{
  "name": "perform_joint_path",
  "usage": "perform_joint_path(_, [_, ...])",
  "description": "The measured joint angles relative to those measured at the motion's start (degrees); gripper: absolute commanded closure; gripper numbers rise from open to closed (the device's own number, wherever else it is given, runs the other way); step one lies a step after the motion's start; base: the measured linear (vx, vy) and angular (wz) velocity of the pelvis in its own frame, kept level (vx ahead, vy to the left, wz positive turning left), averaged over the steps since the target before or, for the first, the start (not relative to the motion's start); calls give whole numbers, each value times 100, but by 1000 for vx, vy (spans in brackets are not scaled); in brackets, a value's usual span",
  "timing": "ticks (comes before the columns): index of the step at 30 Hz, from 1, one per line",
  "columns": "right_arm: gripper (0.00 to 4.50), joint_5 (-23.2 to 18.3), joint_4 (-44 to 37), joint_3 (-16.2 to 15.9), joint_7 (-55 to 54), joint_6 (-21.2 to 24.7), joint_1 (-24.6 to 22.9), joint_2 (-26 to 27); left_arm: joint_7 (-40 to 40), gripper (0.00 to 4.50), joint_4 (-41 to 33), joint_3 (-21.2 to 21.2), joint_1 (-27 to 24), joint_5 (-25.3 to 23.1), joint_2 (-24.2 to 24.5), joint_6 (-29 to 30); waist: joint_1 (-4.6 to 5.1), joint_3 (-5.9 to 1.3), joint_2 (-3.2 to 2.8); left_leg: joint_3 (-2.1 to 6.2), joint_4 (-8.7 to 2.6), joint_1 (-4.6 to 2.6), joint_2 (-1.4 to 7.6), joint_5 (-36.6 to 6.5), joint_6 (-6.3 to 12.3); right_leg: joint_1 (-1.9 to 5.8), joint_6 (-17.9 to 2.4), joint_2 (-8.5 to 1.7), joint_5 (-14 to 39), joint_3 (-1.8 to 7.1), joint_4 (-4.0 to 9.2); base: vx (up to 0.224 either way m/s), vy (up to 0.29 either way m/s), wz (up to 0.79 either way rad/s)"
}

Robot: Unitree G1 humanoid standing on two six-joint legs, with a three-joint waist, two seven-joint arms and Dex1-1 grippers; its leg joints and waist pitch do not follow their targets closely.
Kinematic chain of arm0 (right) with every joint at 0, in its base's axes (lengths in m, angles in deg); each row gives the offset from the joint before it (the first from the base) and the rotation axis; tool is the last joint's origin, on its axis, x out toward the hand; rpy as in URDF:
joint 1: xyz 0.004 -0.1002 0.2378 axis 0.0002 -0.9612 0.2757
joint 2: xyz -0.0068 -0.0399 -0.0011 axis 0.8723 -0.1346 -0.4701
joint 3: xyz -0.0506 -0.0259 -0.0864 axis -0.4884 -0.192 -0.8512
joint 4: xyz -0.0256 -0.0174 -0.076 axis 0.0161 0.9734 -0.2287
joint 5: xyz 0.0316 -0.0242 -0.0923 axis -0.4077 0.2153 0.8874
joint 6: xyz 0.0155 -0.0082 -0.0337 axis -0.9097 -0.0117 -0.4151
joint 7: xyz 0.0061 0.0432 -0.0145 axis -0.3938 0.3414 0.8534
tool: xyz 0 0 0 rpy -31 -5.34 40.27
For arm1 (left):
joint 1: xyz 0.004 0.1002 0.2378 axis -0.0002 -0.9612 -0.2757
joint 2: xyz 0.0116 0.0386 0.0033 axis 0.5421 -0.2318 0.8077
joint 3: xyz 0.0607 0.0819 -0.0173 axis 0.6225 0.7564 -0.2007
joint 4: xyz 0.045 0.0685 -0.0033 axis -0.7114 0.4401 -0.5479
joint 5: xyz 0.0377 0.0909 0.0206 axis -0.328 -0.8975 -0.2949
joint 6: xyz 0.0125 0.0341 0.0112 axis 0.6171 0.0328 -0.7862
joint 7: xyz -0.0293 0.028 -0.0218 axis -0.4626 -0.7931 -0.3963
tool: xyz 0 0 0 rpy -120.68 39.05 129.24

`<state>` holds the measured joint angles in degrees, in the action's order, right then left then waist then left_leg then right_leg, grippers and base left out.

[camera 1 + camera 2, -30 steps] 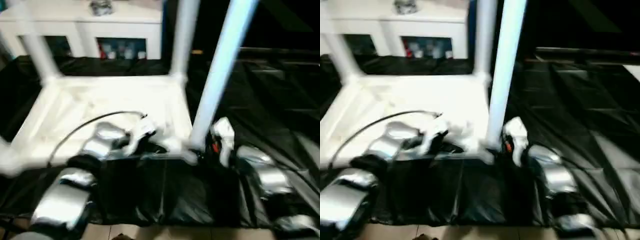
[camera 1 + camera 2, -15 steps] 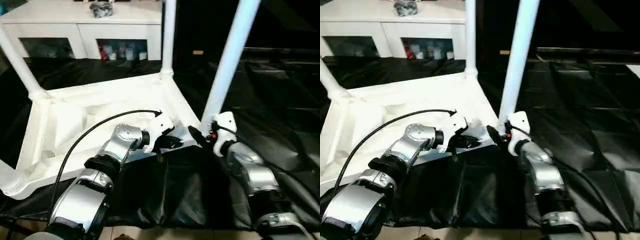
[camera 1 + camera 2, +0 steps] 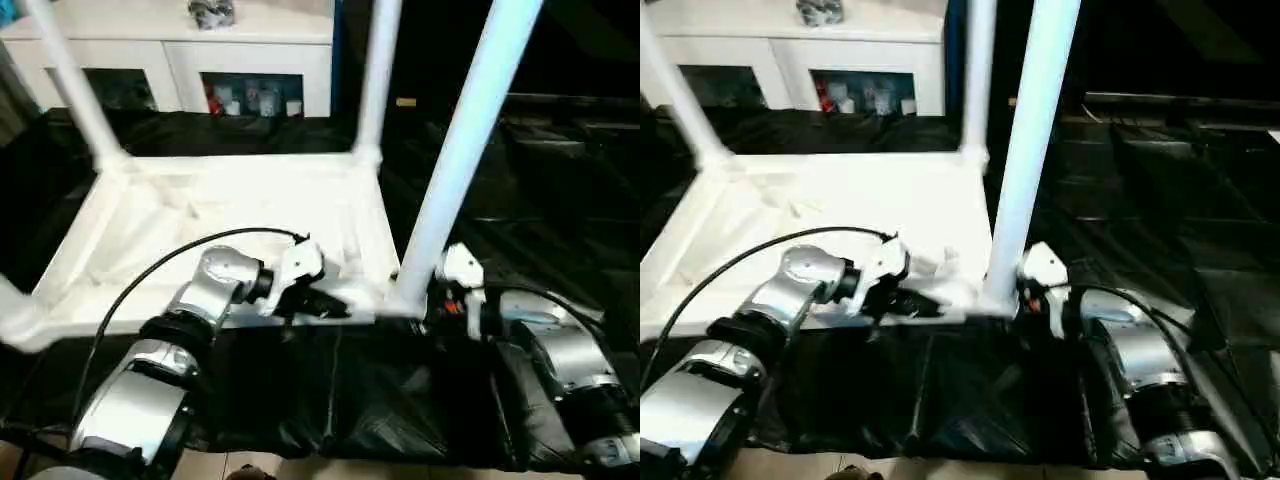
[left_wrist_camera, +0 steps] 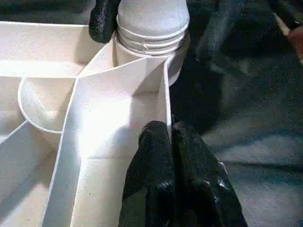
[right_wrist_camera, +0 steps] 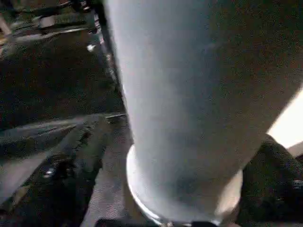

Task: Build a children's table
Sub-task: Rotate leg to tighten

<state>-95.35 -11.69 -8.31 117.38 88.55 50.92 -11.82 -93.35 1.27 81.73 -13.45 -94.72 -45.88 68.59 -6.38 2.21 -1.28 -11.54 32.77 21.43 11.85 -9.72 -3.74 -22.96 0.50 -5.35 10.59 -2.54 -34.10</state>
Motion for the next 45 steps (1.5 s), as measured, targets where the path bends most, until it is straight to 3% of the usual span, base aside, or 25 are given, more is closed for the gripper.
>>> perform_joint_path(1, [100, -31, 0, -14, 58, 22, 3, 1, -56, 450, 0, 6, 0, 10, 17, -1, -2, 0, 0, 0, 0, 0, 0, 0, 0, 0, 0, 0, 0, 1, -1, 0, 0, 0])
perform_joint_path(6, [112, -164, -12, -52, 250, 235, 40, 0, -292, 450, 2, 8, 0, 24, 64, -1, -24, 0, 1, 0, 0, 1, 1, 0, 0, 0, 0, 0, 0, -2, -3, 0, 0, 0])
perform_joint_path(7, [140, -168, -14, -52, 283, 249, 42, 2, -314, 450, 3, 8, 0, 24, 67, -3, -24, 0, 0, 0, 0, 1, 1, 0, 0, 0, 0, 0, 0, -1, -3, 0, 0, 0])
perform_joint_path(12, [175, -211, -102, -37, 293, 403, 5, 10, -386, 450, 14, 6, 0, 32, 75, -5, -35, 0, 0, 0, 0, 1, 0, 0, 0, 0, 0, 0, 0, -2, -3, 0, 0, 0])
perform_joint_path(16, [180, -231, -296, 106, -27, 572, -176, 157, -267, 450, 38, -5, -11, 33, 74, 17, -39, 0, 2, 1, 0, -6, 1, 0, 0, 7, 0, 0, 0, -2, -3, 0, 0, 0])
perform_joint_path(22, [183, 71, 122, 687, -2502, 580, -18, 1131, 1231, 450, 106, -215, 39, -160, -189, 376, 138, -3, 38, 4, -8, -46, -11, 1, -3, 30, 28, -2, 17, 11, 9, 0, 0, 0])
perform_joint_path(27, [183, 266, 354, 1030, -4069, 645, 199, 1683, 2047, 450, 167, -237, 105, -260, -551, 535, 256, -7, 33, 14, -16, -47, -23, 1, -2, 29, 30, -4, 18, 13, 66, 0, 0, 0])
perform_joint_path(30, [183, 409, 459, 1058, -4553, 463, 256, 1812, 2293, 450, 200, -245, 123, -272, -663, 569, 290, -15, 16, 13, -20, -43, -31, 0, -1, 30, 30, -5, 17, 20, 86, 0, 0, 0])
perform_joint_path(31, [183, 424, 465, 1058, -4588, 431, 255, 1827, 2303, 450, 199, -245, 124, -278, -667, 568, 290, -16, 12, 12, -25, -42, -32, 1, -1, 29, 29, -5, 17, 22, 93, 0, 0, 0])
perform_joint_path(32, [148, 420, 486, 1070, -4579, 377, 254, 1830, 2302, 450, 198, -244, 125, -292, -667, 543, 291, -18, 10, 12, -26, -41, -33, 1, -1, 30, 28, -5, 16, 23, 95, 0, 0, 0])
perform_joint_path(34, [148, 423, 499, 1081, -4505, 321, 251, 1806, 2274, 450, 191, -221, 124, -323, -667, 457, 283, -17, 10, 11, -26, -37, -33, 1, 0, 30, 22, -5, 11, 25, 95, 0, 0, 0])
perform_joint_path(36, [107, 416, 498, 1078, -4263, 322, 251, 1702, 2188, 450, 185, -204, 124, -339, -667, 384, 271, -17, 12, 9, -27, -33, -33, 1, 0, 33, 19, -5, -1, 26, 94, 0, 0, 0])
perform_joint_path(40, [72, 286, 426, 1036, -3604, 333, 193, 1436, 1964, 450, 173, -203, 114, -328, -652, 231, 227, -16, 13, 7, -29, -25, -31, 1, 0, 32, -14, -5, -50, 26, 87, 0, 0, 0])
perform_joint_path(45, [48, 105, -21, 572, -1944, 282, -89, 657, 1084, 450, 148, -161, 103, -151, -388, 78, 91, -18, 8, 4, -34, -7, -7, 2, 2, 4, 21, 7, -31, 7, 63, 0, 0, 0])
